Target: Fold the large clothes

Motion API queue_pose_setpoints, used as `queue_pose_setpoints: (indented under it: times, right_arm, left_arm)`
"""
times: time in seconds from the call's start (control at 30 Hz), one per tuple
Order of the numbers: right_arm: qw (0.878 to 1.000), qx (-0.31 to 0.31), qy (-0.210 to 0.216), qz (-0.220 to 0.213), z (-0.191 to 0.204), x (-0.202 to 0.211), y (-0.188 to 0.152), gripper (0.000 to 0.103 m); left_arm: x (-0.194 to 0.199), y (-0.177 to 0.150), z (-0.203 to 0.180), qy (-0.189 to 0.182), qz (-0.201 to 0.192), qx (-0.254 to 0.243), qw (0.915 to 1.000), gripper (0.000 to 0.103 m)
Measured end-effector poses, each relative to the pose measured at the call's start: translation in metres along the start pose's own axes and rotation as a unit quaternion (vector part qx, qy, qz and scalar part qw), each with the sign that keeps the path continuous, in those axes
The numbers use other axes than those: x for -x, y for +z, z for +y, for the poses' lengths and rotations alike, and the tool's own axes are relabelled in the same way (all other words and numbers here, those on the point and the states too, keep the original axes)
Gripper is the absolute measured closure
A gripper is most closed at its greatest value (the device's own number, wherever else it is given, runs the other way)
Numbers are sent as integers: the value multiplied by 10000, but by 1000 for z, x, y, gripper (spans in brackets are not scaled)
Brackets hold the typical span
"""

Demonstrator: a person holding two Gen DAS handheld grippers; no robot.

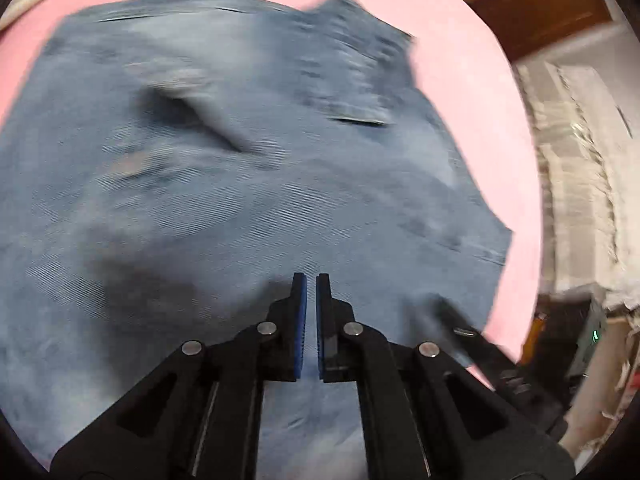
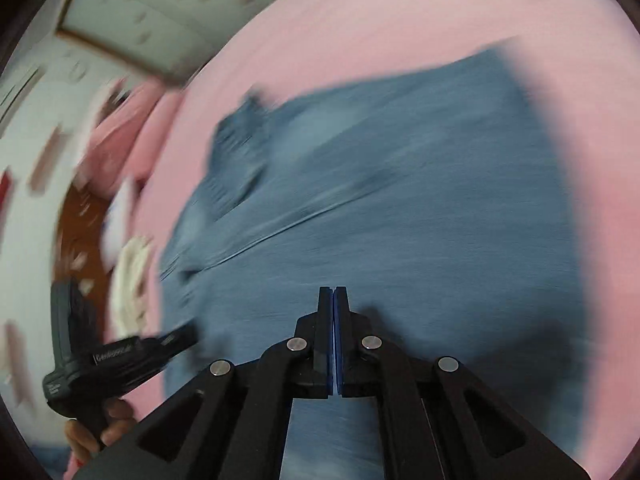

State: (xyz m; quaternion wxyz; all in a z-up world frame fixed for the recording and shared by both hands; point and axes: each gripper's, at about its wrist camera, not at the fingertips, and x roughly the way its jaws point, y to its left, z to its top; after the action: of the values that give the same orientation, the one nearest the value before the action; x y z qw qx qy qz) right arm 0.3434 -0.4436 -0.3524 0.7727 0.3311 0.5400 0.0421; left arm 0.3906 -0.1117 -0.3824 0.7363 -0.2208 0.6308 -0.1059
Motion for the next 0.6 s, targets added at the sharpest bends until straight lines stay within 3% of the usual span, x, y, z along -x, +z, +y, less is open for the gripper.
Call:
queue_pose_setpoints:
  times: [0.07,0.23,0.37,0.47,0.57,0.6]
  right_arm:
    - [9989,322,329,83,20,-31,20,103]
    - [9977,552,360,156,32,-68,64,103]
    - [9911,1261,-400,164,15,-85,96,103]
    - [9969,564,-495,-235,-46,-54,121,103]
    - [9900,-522,-859,-993,-109,-11,144,103]
    - [9826,-643,-1221,-1241,-121,3,148,103]
  left_arm:
    - [-17,18,-19,152,-107,-148,9997,103]
    - [-39,68,-31,5,-372,128,9992,103]
    - [-33,87,-10,1073,-624,33,9923,103]
    - [-17,93,22,1544,-856,300,9838,103]
    - [-11,102,52,1221,-823,588,9874,103]
    - [-12,104,51,1239,-821,497,9876,103]
